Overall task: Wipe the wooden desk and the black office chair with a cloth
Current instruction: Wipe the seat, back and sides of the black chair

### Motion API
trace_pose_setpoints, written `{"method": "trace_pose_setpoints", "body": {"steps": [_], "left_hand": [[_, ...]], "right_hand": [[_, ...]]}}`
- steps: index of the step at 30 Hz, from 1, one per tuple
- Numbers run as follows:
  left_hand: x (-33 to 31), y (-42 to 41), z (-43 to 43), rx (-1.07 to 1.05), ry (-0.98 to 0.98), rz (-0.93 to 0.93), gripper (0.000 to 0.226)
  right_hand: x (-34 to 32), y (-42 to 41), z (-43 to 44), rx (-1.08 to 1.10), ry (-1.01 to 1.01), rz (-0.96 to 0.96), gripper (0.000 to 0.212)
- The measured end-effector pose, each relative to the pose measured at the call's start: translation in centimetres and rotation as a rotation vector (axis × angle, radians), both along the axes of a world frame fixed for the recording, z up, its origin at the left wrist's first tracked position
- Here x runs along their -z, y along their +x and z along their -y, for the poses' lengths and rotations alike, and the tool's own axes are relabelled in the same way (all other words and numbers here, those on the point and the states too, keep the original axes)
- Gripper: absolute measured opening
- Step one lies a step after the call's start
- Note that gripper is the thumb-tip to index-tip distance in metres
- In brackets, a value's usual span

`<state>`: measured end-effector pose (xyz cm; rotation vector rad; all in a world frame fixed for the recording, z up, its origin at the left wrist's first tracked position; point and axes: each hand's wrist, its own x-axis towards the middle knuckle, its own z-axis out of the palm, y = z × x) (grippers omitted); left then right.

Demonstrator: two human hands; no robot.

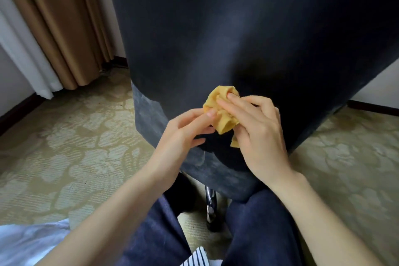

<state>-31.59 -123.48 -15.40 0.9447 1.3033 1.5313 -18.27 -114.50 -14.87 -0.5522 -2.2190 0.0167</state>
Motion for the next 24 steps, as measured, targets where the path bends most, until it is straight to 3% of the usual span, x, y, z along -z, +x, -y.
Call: {"method": "trace_pose_setpoints", "body": {"steps": [5,8,11,17,24], "left_hand": [[-1.6,-0.2,1.1,-0.246,0.058,-0.265,0.022],[-1.7,-1.5,1.8,-0.238,0.038,-0.232,0.028],[-1.6,-2.9,2.4,-0.169,0.005,-0.193,0.033],[-1.4,-3.5,1.7,0.21,-0.053,-0.046,0.041],[-0.1,-4.2,0.9,0.414,-0.109,0.042,0.044]], "right_hand": [[1.1,-2.1,2.9,-0.186,-0.499,-0.188,0.053],[1.6,-1.6,2.7,-0.426,-0.841,-0.214,0.059],[2.0,-0.3,1.7,-0.616,-1.129,-0.407,0.046],[3.2,0.6,0.6,-0.629,-1.392,-0.537,0.034],[5.5,-0.1,3.6,-0.538,-1.662,-0.624,0.034]]}}
